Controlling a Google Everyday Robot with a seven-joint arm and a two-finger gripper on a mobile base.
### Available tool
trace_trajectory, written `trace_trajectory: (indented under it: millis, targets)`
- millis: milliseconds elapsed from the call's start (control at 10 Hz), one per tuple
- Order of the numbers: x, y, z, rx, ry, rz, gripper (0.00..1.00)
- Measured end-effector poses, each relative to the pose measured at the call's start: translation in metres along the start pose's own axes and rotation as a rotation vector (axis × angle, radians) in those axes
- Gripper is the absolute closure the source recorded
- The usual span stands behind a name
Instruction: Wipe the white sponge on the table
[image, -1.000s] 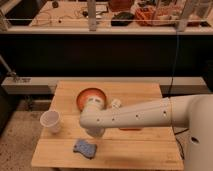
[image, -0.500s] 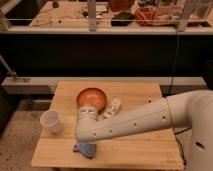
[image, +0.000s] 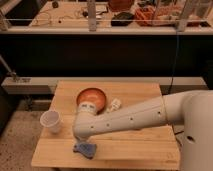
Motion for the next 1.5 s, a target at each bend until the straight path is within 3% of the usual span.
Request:
trace_trajectory:
  millis: [300, 500, 800, 900, 1100, 1200, 1400, 1500]
  targets:
    - [-0.003, -0.006, 0.019, 0.0, -0.055, -0.069, 0.22]
    - [-0.019, -0.008, 0.031, 0.009, -0.077, -0.102, 0.22]
    - [-0.036, -0.006, 0.045, 0.021, -0.11, -0.09, 0.22]
    - [-0.045, 0.0, 0.048, 0.018, -0.116, -0.064, 0.27]
    - [-0.046, 0.0, 0.046, 0.014, -0.108, -0.037, 0.42]
    - [-0.047, 0.001, 0.044, 0.011, -0.105, -0.027, 0.42]
    - [-0.045, 0.0, 0.037, 0.006, -0.091, -0.021, 0.37]
    - [-0.043, -0.001, 0.033, -0.001, -0.08, -0.02, 0.28]
